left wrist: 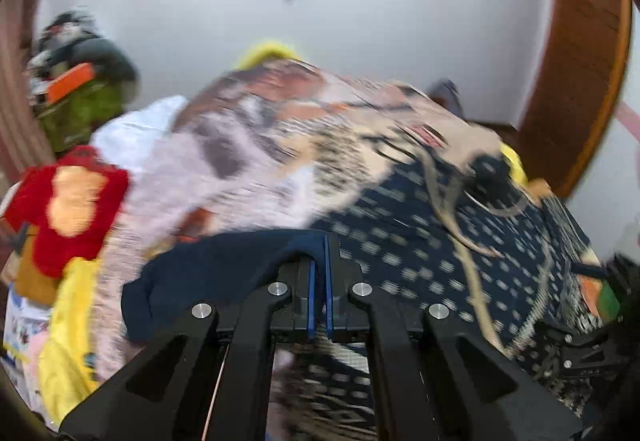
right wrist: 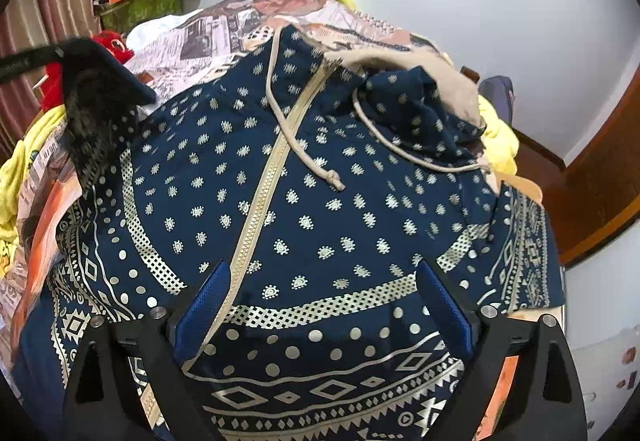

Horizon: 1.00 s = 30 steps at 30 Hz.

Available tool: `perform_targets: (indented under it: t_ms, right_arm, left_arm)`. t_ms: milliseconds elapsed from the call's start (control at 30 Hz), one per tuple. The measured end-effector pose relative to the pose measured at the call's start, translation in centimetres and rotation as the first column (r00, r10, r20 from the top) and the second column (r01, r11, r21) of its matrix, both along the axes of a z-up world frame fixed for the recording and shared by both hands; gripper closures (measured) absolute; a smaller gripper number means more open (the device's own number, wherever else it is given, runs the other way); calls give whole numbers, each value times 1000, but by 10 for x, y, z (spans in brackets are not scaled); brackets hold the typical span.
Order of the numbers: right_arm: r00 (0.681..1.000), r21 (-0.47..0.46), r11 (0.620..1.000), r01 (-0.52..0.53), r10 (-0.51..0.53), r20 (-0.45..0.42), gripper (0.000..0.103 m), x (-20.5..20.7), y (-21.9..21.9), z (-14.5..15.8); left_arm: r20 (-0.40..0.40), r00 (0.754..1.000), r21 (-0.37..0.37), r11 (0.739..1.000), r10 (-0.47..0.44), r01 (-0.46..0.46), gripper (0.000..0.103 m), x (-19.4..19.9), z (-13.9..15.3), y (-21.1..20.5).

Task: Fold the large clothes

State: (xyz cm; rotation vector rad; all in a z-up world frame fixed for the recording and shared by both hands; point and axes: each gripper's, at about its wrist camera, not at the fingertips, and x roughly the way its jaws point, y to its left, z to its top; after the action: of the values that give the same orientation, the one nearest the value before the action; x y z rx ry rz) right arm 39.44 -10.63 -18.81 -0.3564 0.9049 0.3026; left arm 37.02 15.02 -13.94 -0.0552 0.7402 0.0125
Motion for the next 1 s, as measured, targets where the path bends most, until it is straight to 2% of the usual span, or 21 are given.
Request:
perform_targets:
  t_ms: [133, 200, 400, 500, 533, 567, 633, 733, 833, 1000]
  right_arm:
    - [1000, -12, 1000, 6, -6, 2, 10, -2, -5, 1]
    - [1000, -11, 1000, 12, -12, -12, 10, -3, -9, -2]
    - [996, -5, 1000, 29, -29, -83, 10, -2, -19, -13]
    - [995, -8, 1000, 27, -28, -97, 10, -2, -20, -15]
    - [995, -5, 1000, 25, -25, -98, 10, -1, -20, -14]
    - [995, 1, 1000, 21, -21, -97, 10, -1, -18, -13]
    - [996, 10, 1000, 10, -9, -90, 10, 0, -15, -8]
    - [998, 14, 1000, -19, 19, -58, 10, 1, -2, 3]
    - [998, 16, 998, -63, 64, -28, 10, 4, 18, 15]
    - [992, 19, 991, -129, 130, -9, 10, 10, 61, 20]
  left_arm:
    - [-96, 992, 6, 997, -80, 80, 100, 12, -34, -42]
    - [-169, 978, -44, 992, -120, 114, 100, 16, -55, -57]
    - [-317, 939, -131, 987, -134, 97, 96, 9, -100, -67]
    - [-335, 933, -158, 984, -133, 83, 79, -3, -104, -62]
    - [-337, 934, -157, 985, -124, 74, 64, -9, -102, -57]
    - [-331, 936, -160, 985, -117, 67, 53, -13, -99, -52]
    - [-311, 946, -156, 987, -91, 44, 45, -24, -90, -38]
    - [-281, 958, -145, 989, -49, 8, 41, -38, -77, -10]
    - [-253, 967, -151, 986, 33, -73, 34, -51, -69, 33]
    - [-280, 948, -176, 962, 153, -207, 34, -52, -84, 102]
